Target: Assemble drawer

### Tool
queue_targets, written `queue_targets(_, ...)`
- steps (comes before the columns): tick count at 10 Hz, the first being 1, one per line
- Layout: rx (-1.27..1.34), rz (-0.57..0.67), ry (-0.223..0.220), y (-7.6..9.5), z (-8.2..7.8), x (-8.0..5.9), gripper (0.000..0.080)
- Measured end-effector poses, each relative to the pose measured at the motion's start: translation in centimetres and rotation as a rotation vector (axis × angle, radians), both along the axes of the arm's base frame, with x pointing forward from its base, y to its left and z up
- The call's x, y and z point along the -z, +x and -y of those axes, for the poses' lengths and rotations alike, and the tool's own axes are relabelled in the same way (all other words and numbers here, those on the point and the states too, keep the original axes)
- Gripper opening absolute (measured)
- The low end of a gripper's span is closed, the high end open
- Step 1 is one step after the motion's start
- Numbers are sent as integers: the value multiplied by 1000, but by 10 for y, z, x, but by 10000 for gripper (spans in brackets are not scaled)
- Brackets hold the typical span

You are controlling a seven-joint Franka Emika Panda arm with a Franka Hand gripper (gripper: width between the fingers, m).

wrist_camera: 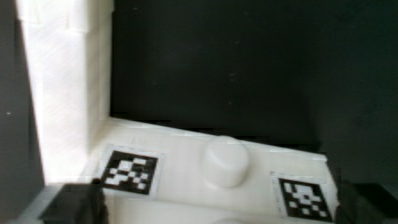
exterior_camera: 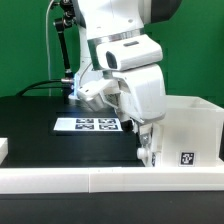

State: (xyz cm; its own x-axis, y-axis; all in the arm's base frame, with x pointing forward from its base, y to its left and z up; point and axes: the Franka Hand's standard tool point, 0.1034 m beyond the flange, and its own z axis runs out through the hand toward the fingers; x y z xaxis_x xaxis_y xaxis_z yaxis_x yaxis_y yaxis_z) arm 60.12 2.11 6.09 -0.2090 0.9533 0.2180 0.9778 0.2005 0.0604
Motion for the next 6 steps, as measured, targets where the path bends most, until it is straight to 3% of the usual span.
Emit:
queue_targets(5, 104, -29, -13, -1, 2, 1, 649)
queue_targets(6, 143, -49, -27, -1, 20, -4, 649)
